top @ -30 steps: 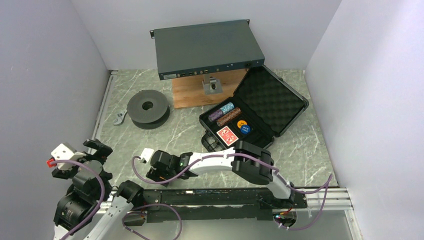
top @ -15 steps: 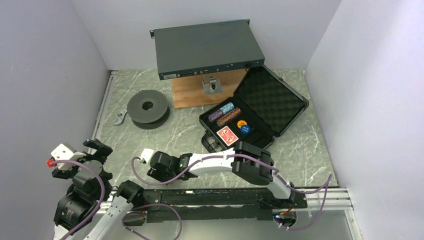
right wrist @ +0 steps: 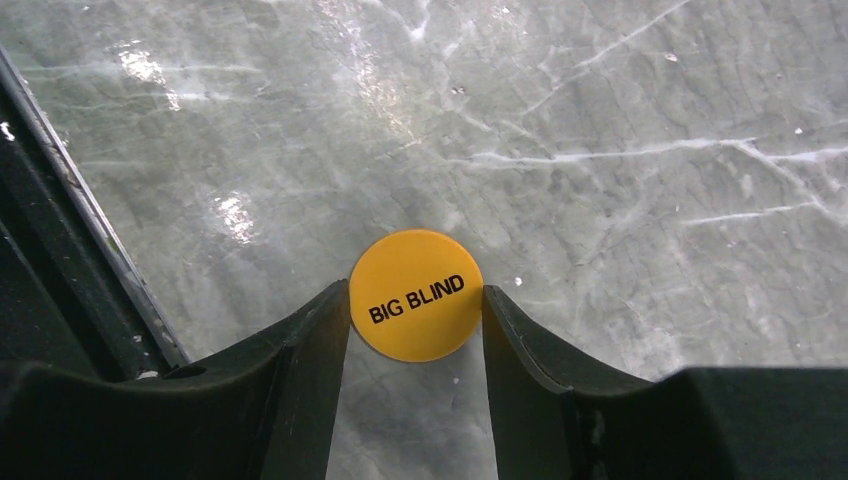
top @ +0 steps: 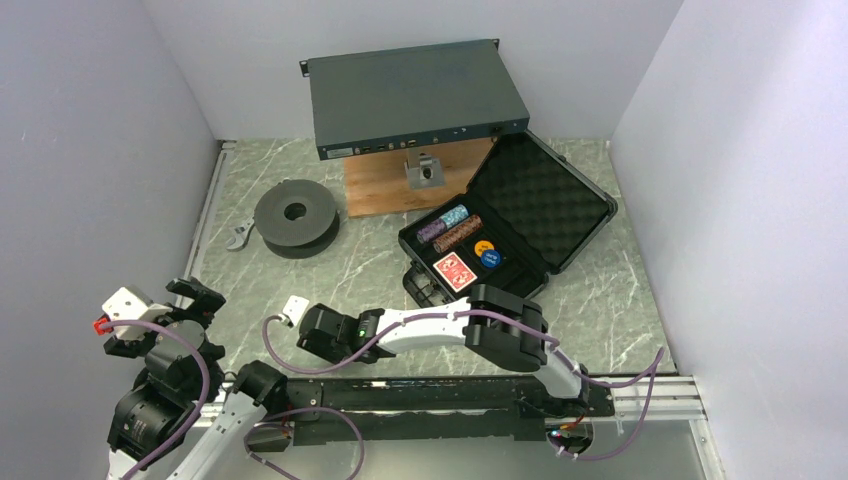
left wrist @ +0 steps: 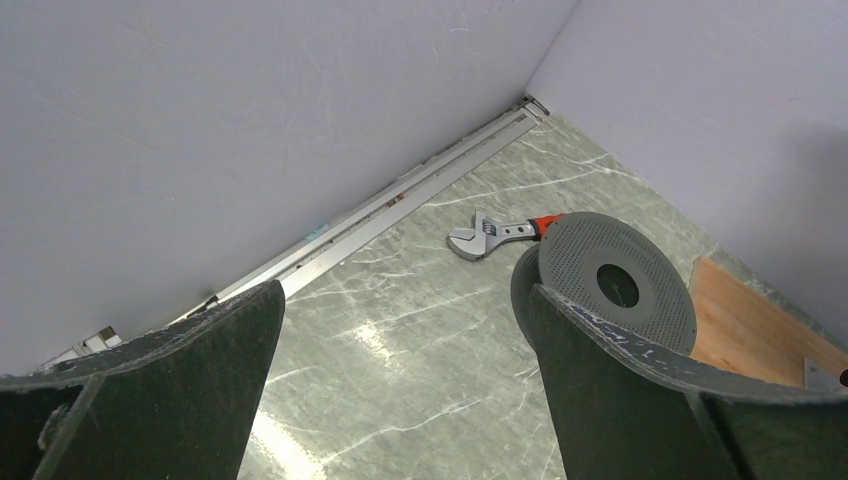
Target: Pack up texas hold em set
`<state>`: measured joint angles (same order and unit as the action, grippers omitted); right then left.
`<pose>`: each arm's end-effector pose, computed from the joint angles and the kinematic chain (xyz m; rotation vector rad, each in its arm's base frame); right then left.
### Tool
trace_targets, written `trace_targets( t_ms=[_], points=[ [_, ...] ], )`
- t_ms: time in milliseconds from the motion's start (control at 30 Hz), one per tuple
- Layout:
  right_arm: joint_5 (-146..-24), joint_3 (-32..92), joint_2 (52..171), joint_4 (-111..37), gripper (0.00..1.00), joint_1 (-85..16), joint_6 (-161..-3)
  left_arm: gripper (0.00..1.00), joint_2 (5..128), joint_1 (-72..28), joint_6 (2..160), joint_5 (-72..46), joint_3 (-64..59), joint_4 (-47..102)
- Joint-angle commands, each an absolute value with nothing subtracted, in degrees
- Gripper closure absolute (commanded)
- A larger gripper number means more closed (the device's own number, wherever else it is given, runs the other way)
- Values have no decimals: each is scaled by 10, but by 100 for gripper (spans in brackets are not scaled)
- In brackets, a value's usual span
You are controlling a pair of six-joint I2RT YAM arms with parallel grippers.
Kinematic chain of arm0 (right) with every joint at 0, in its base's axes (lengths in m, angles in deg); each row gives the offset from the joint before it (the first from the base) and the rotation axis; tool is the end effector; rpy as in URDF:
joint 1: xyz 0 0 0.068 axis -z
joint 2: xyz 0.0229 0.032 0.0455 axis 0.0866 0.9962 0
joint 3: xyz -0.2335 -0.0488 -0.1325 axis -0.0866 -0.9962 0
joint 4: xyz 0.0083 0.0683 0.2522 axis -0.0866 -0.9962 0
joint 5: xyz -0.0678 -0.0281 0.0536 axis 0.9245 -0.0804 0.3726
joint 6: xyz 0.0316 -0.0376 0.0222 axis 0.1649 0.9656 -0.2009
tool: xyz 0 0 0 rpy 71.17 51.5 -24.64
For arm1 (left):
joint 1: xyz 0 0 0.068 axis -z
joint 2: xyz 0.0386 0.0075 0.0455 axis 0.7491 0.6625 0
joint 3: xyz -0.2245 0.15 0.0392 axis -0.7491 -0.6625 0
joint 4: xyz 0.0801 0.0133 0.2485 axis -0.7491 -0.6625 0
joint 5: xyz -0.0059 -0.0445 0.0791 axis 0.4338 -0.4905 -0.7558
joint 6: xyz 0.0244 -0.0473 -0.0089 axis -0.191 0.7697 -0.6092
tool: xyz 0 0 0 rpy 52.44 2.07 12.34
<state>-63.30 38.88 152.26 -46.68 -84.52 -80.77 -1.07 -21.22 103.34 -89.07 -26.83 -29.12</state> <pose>0.0927 0.4541 0.1540 -1.3637 1.9948 0.4008 0.0063 0.0339 0.3317 -0.8537 1.4352 0.2674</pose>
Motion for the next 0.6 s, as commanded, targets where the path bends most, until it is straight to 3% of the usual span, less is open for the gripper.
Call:
trace_targets(
  t_ms=[0, 567],
  points=[
    [-594, 393, 1498, -513, 50, -843, -791, 1, -6, -215, 1021, -896, -270, -274],
    [-537, 404, 1470, -536, 48, -842, -788, 1, -4, -215, 1012, -888, -272, -267]
  ],
)
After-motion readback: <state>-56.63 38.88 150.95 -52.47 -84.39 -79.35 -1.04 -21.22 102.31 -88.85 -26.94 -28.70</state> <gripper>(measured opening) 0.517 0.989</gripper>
